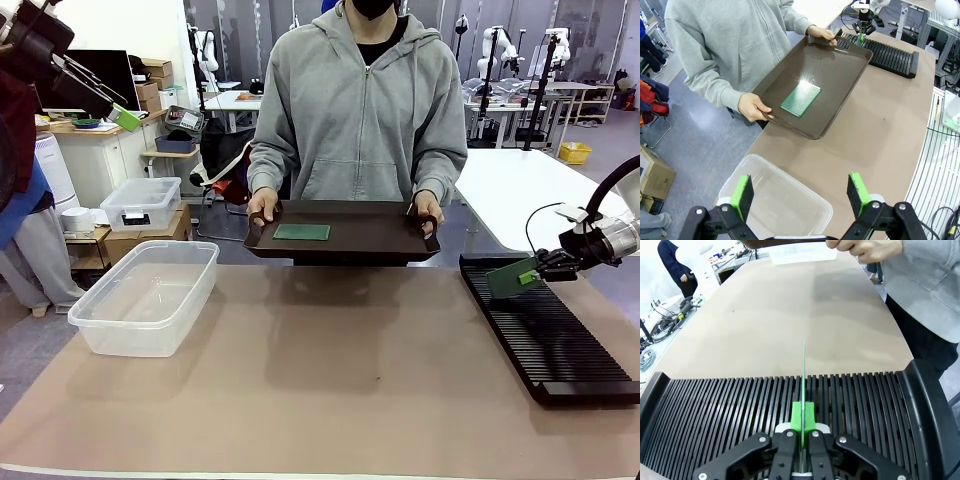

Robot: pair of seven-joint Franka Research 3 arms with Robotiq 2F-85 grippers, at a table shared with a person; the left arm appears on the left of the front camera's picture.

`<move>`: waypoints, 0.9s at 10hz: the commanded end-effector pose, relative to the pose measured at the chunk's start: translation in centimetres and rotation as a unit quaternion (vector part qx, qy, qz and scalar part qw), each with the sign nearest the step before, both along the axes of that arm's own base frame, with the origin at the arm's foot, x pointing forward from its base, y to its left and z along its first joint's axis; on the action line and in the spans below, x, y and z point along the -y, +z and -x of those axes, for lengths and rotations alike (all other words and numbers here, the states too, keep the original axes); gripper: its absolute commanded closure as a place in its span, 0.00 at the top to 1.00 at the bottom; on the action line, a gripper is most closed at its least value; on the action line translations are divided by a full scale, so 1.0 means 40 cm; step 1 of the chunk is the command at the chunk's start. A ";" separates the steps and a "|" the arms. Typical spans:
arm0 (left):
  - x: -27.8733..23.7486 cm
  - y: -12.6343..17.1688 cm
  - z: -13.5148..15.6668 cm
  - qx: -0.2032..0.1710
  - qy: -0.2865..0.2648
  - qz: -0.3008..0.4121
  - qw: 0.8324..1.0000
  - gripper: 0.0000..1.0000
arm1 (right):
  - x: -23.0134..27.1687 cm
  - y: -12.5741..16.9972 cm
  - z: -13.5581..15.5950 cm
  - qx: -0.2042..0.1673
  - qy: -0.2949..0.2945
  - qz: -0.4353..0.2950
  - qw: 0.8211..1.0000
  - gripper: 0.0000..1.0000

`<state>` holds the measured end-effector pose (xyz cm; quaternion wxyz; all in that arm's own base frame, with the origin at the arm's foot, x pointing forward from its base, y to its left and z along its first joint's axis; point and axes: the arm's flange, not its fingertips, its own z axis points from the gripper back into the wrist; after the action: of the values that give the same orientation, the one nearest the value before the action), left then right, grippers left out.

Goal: Sort PCBs into racks and boxes based on the side picked up.
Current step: If the short side of the Blank PCB is picked up, insert it into the PCB Rack ; if the long side is picked up, place it in the Organizing box.

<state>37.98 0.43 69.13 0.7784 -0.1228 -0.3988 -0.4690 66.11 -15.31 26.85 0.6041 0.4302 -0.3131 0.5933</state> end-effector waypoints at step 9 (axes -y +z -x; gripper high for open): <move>-0.001 -0.001 0.002 -0.002 -0.004 0.000 1.000 1.00 | 0.014 -0.028 0.021 -0.017 0.026 0.022 0.999 0.25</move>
<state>37.98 0.43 69.13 0.7784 -0.1228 -0.3988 -0.4690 65.47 -15.70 25.71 0.6075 0.4327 -0.2851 0.6020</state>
